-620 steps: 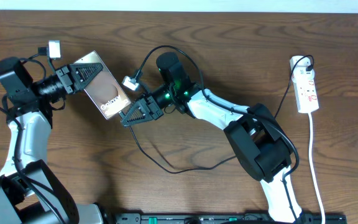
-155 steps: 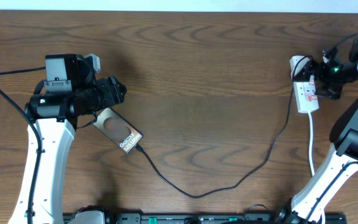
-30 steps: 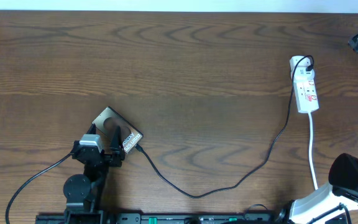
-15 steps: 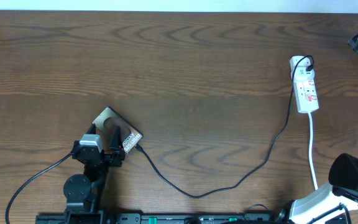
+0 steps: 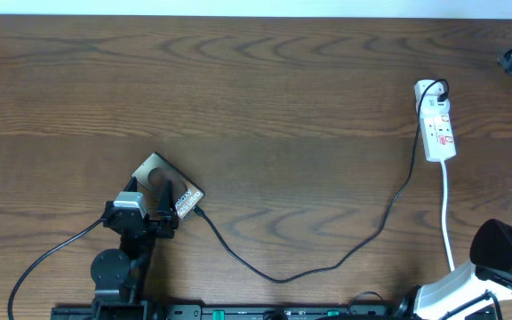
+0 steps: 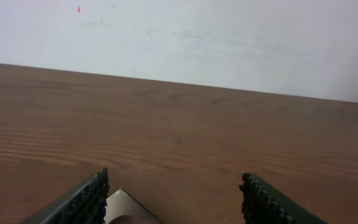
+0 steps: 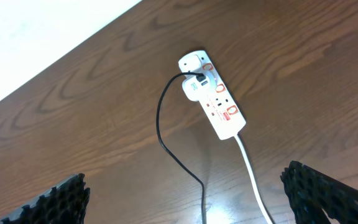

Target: Plug charger to phone and switch on socket

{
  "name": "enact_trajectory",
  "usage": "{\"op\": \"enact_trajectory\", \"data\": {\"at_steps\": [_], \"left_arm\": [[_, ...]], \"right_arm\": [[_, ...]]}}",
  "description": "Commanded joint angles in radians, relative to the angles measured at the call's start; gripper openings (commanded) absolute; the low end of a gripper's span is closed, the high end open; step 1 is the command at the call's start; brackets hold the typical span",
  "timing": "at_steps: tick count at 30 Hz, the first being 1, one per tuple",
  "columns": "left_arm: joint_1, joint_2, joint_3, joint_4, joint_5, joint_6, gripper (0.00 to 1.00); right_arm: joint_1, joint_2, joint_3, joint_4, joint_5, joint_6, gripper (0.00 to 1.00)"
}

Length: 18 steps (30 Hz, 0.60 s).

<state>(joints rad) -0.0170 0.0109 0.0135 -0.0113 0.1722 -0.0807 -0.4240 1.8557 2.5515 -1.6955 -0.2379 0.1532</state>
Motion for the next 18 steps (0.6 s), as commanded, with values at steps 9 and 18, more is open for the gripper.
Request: {"op": "enact_trajectory", "data": {"at_steps": [9,18], "left_arm": [[0.004,-0.007,-0.010,-0.047,-0.001,0.009,0.66],[0.004,-0.007,-0.010,-0.047,-0.001,0.009,0.66]], "right_arm": [[0.005,-0.005,0.004,0.004,0.007,0.004,0.99],[0.068,-0.156,-0.287,0.232,0.015,0.003,0.99]]}}
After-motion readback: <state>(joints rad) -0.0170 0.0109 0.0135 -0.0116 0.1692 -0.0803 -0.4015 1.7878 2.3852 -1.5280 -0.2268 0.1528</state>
